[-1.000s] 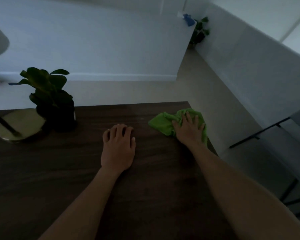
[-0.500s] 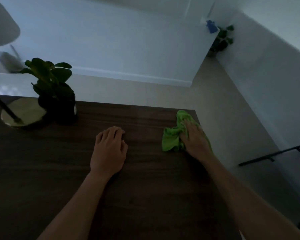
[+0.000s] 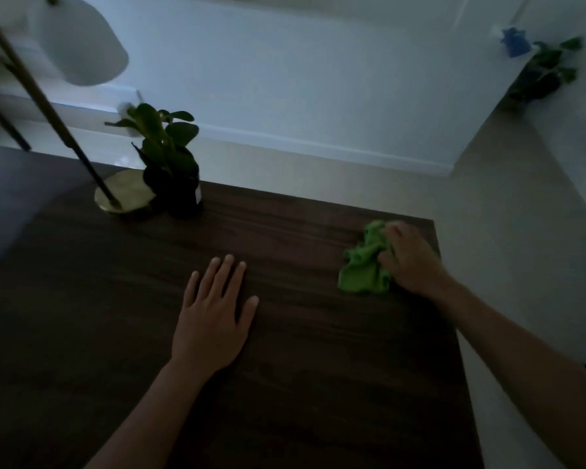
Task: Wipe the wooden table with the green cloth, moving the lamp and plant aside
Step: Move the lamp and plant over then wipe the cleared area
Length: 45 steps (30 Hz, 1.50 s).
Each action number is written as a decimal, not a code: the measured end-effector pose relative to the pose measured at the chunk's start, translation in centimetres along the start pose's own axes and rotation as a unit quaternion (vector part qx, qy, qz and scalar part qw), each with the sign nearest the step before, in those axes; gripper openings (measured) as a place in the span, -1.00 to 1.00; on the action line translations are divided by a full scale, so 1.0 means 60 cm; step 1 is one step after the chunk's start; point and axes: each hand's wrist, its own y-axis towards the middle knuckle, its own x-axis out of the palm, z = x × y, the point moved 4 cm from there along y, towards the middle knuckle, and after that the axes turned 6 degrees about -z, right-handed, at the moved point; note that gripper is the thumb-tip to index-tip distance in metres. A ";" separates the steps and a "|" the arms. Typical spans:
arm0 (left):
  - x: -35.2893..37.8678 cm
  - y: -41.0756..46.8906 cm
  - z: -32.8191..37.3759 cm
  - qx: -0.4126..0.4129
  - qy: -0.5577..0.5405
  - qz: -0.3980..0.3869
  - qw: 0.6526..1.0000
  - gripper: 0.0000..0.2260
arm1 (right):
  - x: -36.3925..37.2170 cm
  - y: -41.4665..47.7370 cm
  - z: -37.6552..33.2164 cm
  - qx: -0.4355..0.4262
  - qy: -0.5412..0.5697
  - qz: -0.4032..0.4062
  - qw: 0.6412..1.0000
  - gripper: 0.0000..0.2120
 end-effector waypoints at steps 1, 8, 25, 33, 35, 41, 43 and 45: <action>0.000 -0.001 0.002 -0.007 -0.002 0.009 1.000 -0.35 | 0.001 0.034 -0.001 0.052 -0.012 0.001 0.999 -0.49; -0.002 0.002 0.000 -0.015 -0.017 0.034 0.999 -0.37 | 0.080 0.146 -0.215 -0.071 0.003 -0.030 0.997 -0.41; -0.004 0.003 0.001 -0.020 -0.022 0.063 0.998 -0.38 | 0.086 0.139 -0.282 -0.222 0.051 -0.035 0.973 -0.55; -0.005 0.004 0.005 -0.025 -0.031 0.056 0.998 -0.40 | 0.037 0.187 -0.120 0.045 0.005 -0.008 0.999 -0.41; -0.007 0.004 0.008 -0.023 -0.032 0.055 0.998 -0.42 | 0.062 0.191 -0.165 0.056 -0.008 -0.021 0.998 -0.33; -0.012 -0.008 0.011 -0.019 -0.068 0.075 0.995 -0.38 | 0.056 0.009 -0.218 -0.190 0.051 -0.055 0.979 -0.47; -0.012 -0.016 0.012 -0.012 -0.077 0.069 0.995 -0.33 | 0.026 -0.063 -0.149 -0.190 0.079 -0.040 0.978 -0.60; -0.008 -0.022 0.018 -0.005 -0.047 0.045 0.998 -0.29 | -0.002 -0.091 -0.049 -0.111 0.075 -0.012 0.991 -0.61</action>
